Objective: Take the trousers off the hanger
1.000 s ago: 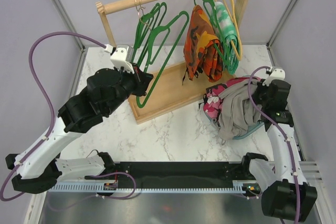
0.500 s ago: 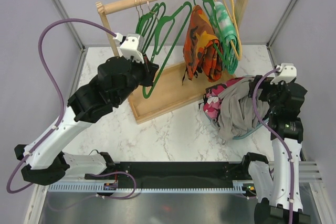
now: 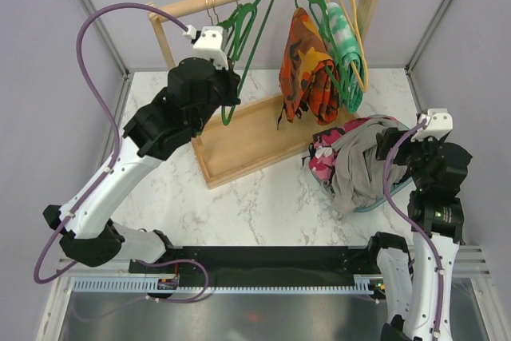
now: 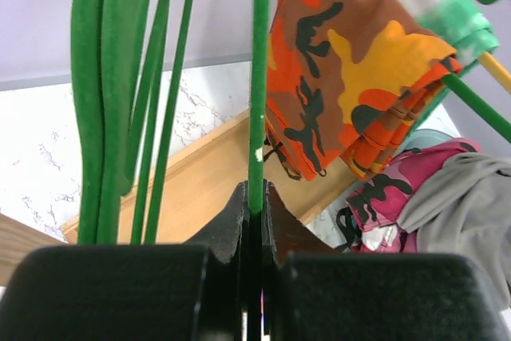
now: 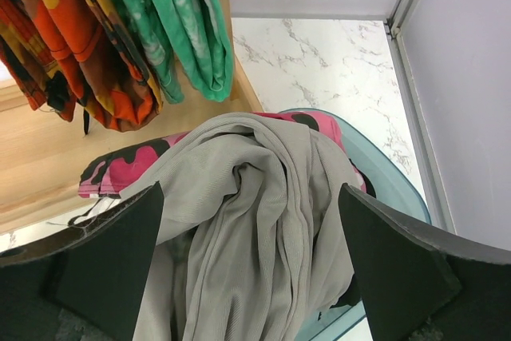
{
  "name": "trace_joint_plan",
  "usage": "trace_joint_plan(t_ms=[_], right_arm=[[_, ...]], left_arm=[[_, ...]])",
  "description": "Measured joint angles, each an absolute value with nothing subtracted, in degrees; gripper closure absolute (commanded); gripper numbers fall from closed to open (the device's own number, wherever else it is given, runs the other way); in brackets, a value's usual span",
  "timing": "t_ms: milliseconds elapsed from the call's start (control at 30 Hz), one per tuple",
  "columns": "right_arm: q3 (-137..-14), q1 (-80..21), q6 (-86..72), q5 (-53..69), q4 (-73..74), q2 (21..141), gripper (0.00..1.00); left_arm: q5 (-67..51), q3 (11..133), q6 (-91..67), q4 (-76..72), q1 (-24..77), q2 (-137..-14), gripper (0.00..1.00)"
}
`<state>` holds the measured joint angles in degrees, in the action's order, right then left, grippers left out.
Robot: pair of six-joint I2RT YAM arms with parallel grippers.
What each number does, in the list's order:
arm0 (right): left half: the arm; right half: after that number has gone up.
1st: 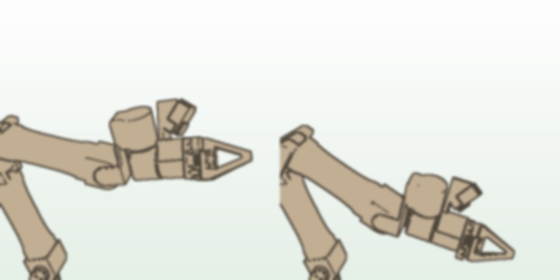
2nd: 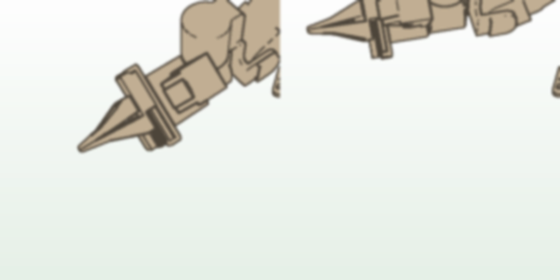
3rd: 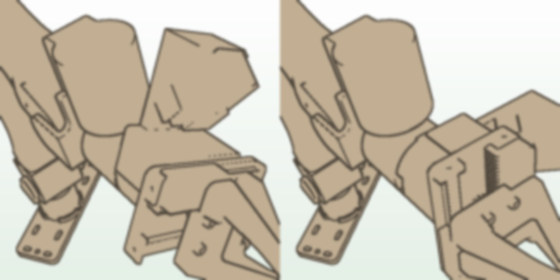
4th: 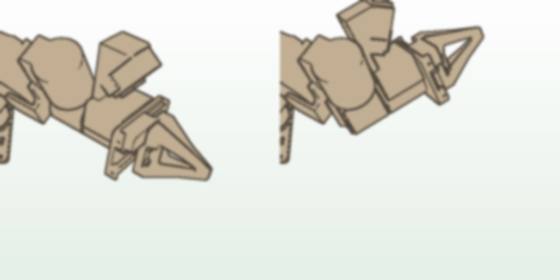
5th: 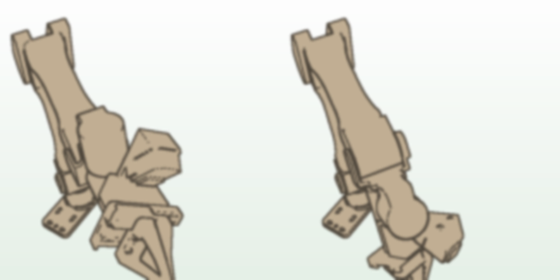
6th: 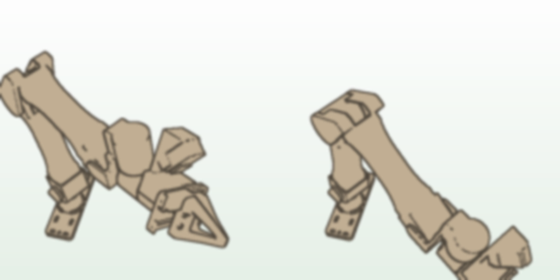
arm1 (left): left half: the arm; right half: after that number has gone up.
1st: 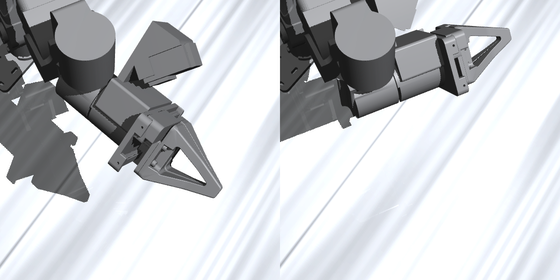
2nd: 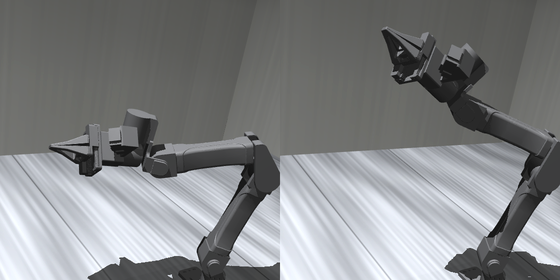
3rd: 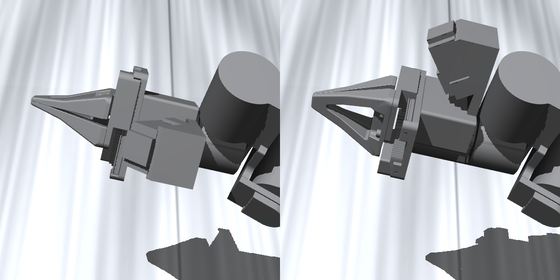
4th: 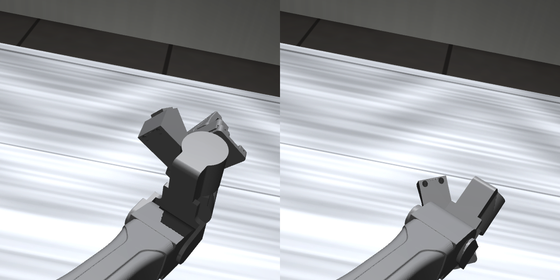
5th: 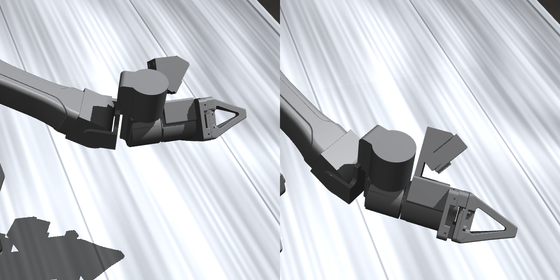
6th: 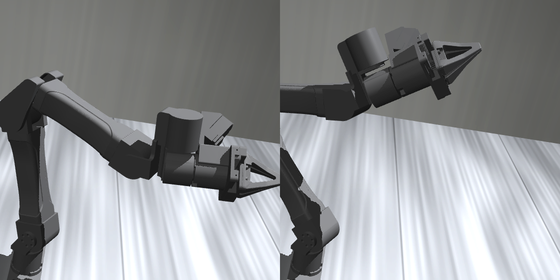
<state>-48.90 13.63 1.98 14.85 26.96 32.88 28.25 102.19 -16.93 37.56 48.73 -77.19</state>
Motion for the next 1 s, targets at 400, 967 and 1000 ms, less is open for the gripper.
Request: trace_joint_plan(t_ms=[400,967,1000], right_arm=[[-48.9,13.63,1.96,15.05,28.4,30.41,0.02],[-54.3,13.67,-2.46,4.8,30.92,30.02,0.02],[-54.61,13.67,-2.94,2.94,30.92,30.04,0.02]], left_arm=[[23.4,97.38,-17.96,36.21,45.32,-77.45,0.98],[14.61,94.3,-23.68,36.03,45.17,-64.66,0.08],[13.93,94.3,-23.77,36.07,45.17,-63.66,0.07]])
